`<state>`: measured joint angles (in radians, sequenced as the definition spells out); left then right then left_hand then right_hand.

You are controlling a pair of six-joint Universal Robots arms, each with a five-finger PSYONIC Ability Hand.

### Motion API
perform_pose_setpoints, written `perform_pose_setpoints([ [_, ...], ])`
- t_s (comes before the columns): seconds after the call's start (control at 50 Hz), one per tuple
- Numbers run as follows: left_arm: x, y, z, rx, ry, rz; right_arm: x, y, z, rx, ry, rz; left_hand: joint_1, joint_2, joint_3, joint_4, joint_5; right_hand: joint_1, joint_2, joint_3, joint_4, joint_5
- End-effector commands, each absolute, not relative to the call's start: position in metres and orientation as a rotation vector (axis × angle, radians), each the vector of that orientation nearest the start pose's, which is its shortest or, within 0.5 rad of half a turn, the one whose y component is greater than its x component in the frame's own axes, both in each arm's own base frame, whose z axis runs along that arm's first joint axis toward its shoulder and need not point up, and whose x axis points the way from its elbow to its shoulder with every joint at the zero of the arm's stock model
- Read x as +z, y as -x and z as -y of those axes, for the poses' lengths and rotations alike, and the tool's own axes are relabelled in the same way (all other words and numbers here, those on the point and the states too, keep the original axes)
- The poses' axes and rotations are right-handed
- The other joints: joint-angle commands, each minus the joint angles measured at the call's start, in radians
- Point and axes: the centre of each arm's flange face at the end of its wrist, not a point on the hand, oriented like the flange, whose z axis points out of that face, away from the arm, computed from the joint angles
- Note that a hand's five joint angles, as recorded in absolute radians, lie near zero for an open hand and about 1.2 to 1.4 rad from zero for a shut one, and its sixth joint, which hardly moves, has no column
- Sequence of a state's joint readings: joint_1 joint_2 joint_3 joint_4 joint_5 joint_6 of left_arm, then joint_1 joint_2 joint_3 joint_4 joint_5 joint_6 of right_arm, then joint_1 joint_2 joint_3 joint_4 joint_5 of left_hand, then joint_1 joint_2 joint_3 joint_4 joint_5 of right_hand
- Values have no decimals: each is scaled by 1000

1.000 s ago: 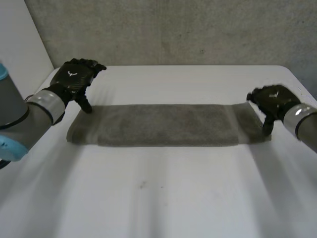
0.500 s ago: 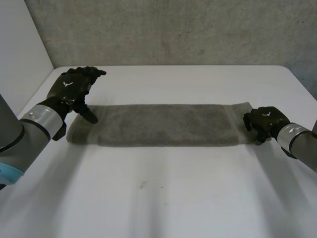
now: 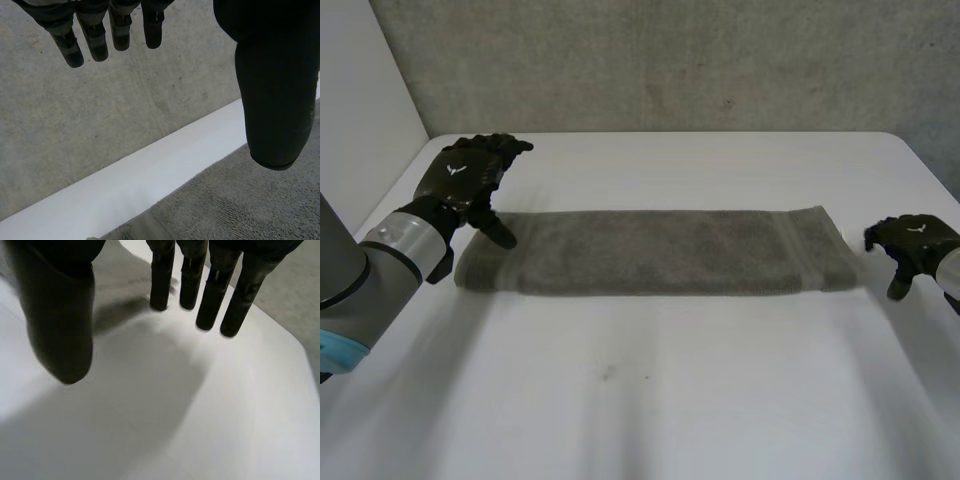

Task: Fold the towel.

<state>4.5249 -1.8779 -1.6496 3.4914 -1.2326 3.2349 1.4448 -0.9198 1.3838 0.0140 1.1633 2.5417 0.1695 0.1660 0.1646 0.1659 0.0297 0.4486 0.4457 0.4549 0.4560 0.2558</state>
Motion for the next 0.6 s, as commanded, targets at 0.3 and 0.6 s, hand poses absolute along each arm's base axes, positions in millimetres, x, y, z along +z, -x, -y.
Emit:
perform_pose_setpoints([
  [0.3,213,226,316,-2367,-756,-2398,128,-145,382,-1633,892,-2223,5,9,10,9,-30,9,12,3,2,28],
  [0.6,212,226,316,-2363,-754,-2402,115,-136,401,-1693,918,-2314,5,9,10,9,-30,659,662,652,651,677],
])
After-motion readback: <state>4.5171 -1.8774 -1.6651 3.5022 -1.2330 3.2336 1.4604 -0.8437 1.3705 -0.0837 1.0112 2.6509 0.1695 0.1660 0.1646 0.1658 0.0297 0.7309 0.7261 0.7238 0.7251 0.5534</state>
